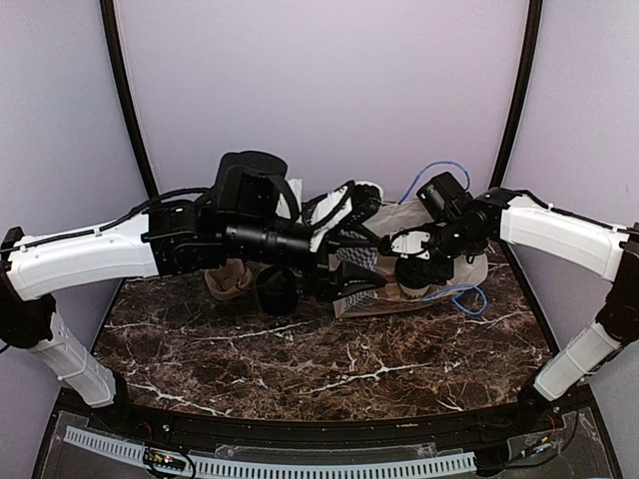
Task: Pack the takeout coffee
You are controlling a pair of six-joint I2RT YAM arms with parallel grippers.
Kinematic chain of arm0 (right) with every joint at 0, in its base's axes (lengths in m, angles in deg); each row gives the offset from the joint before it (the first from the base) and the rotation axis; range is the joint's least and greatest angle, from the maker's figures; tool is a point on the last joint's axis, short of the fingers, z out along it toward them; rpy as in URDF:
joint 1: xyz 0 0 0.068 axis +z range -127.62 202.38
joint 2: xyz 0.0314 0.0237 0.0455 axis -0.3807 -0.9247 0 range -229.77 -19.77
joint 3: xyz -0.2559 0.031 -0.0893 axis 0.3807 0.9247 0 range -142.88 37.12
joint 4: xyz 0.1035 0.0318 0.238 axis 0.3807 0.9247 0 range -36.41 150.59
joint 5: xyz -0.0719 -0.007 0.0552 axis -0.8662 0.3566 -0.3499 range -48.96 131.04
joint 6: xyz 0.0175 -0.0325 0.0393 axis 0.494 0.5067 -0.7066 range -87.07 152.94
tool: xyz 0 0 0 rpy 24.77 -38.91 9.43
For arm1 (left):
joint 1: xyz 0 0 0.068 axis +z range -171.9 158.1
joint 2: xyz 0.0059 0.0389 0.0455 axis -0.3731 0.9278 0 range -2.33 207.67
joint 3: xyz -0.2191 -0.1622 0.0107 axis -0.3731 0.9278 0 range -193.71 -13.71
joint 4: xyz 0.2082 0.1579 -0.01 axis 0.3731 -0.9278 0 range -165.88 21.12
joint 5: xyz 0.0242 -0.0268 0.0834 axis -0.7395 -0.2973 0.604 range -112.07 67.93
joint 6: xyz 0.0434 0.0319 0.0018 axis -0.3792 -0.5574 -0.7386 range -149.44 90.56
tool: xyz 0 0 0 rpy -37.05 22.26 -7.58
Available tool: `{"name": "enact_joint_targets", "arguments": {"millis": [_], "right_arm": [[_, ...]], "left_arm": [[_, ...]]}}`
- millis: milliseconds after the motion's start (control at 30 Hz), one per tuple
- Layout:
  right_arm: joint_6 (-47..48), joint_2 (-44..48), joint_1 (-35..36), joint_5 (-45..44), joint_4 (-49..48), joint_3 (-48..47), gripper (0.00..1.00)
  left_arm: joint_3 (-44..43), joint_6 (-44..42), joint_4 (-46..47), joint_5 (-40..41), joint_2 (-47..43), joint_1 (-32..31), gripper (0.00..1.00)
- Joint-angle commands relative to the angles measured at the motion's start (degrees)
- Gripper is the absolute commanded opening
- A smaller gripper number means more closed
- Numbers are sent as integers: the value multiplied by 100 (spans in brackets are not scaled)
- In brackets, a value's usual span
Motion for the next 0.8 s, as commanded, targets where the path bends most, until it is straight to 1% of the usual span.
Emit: {"name": "enact_joint_targets", "arguments": {"millis": [0,167,200,300,367,467,533,700,733,767], "right_arm": [[-259,-280,-55,295,373,-84,55],[-328,-348,-69,353,401,-72,56],[-333,-356,-64,360,419,-64,56],[-334,-362,-66,359,432,-26,56],[-340,-340,-70,365,446,-8,56],[-364,-328,-63,382,442,11,56],[-386,-321,-63,402,452,20,56],[-377,-343,-68,366,442,29,56],[-377,-341,-64,367,434,29,56],[-385,-337,-68,367,416,29,56]], "left_arm": [[-767,-989,-986,750,786,-249,69],[-1909,-1442,-1471,1235,1720,-543,67],[-2087,-1511,-1707,1305,1964,-569,65],[-3037,-1548,-2366,1812,2552,-642,60],[-3419,-1539,-2760,2178,2864,-680,57],[-3648,-1536,-3178,2346,3104,-730,53],[-3704,-1534,-3301,2447,3151,-763,48],[-3807,-1564,-3372,2564,3181,-789,23],[-3832,-1578,-3368,2593,3188,-789,21],[-3840,-1605,-3359,2608,3189,-789,16]]}}
